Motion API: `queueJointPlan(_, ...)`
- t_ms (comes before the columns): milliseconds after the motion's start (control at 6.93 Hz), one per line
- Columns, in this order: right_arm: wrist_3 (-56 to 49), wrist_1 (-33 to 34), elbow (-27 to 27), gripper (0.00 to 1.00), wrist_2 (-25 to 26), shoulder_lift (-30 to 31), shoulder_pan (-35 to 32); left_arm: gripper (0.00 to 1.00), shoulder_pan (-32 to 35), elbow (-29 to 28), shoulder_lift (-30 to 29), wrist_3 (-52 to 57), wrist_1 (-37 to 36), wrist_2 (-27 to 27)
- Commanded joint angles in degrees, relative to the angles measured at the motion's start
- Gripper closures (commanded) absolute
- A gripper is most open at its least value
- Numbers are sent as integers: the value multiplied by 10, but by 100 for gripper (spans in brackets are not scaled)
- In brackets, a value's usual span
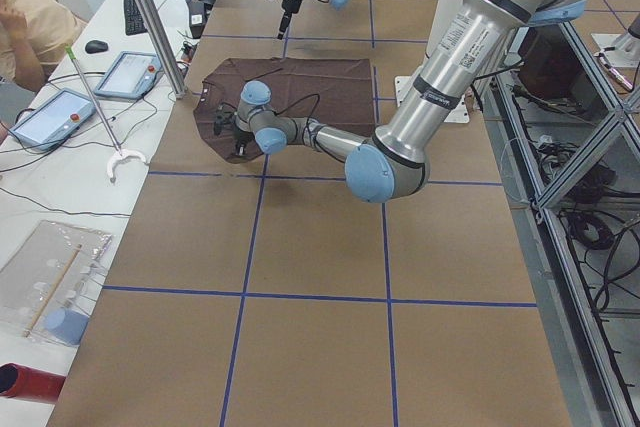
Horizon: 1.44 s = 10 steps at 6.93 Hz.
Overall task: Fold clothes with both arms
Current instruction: 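Fold the sleeve nearest the left gripper inward onto the shirt body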
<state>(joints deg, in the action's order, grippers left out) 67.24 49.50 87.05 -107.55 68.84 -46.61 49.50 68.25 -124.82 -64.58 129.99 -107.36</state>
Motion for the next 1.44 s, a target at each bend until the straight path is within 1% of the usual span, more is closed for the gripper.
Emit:
queueJointPlan(0,-24,0,0,0,1,0,-2,100,-1,28,-26,-23,-28,1)
queueJointPlan(144,-23,-1,0,0,1,0,-2,100,-2,38,-61,-42,-79,1)
queueJointPlan(289,-24,-1,1,0,2,4,-3,100,-30,31,-95,-102,-111,10)
queueJointPlan(433,-28,0,-2,0,5,3,-3,100,-47,15,-101,-112,-110,55)
queueJointPlan(577,-27,0,-1,0,6,2,-3,100,-57,-4,-117,-115,-113,63)
queueJointPlan(722,-26,0,-1,0,6,2,-4,100,-68,-5,-119,-116,-112,64)
queueJointPlan(866,-21,0,7,0,5,3,-6,84,-78,-8,-124,-129,-109,85)
queueJointPlan(1010,-19,0,7,0,6,2,-4,22,-78,-9,-127,-127,-107,94)
queueJointPlan(1154,-7,0,16,0,10,0,-1,18,-78,11,-126,-129,-108,91)
queueJointPlan(1299,72,5,45,0,35,-1,17,18,-78,62,-115,-129,-113,81)
